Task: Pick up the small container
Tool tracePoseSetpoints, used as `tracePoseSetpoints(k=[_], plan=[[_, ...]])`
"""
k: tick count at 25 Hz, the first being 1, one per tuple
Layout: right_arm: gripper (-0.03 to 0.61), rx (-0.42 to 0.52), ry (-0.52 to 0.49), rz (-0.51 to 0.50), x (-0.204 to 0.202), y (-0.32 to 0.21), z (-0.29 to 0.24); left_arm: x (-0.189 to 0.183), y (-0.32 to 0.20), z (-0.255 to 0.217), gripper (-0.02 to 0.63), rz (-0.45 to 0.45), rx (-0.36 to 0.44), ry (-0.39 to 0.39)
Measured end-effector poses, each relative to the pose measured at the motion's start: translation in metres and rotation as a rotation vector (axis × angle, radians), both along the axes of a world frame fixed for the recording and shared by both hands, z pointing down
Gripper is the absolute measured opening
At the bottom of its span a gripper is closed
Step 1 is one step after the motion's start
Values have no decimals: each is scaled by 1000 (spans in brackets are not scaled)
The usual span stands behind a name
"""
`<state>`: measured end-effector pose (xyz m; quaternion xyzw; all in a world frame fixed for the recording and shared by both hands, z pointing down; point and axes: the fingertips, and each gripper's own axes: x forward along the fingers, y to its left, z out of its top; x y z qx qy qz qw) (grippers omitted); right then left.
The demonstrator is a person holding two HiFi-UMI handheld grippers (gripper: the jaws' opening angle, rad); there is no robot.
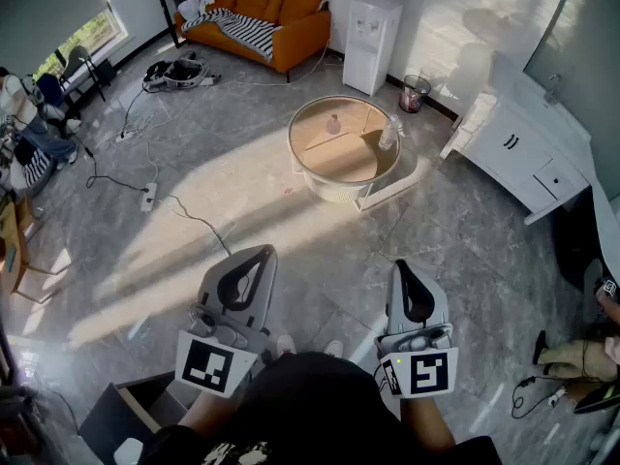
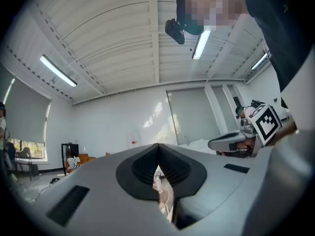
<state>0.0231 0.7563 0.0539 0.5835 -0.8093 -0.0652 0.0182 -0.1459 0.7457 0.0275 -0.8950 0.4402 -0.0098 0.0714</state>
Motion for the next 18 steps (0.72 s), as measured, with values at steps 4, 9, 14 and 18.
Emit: tracePoseSetpoints(k=[4, 9, 14, 18], plan=[[-6, -5, 1, -2, 5, -2, 2, 9, -1, -2, 3, 18, 25, -8], [-8, -8, 27, -5, 16, 0, 10, 29, 1, 0, 3, 28, 64, -47], [-5, 2, -47, -42, 40, 6, 1, 53, 3, 1, 3, 9, 37, -24], [-5, -3, -55, -92, 50, 17, 14, 61, 15, 22, 3, -13, -5, -39]])
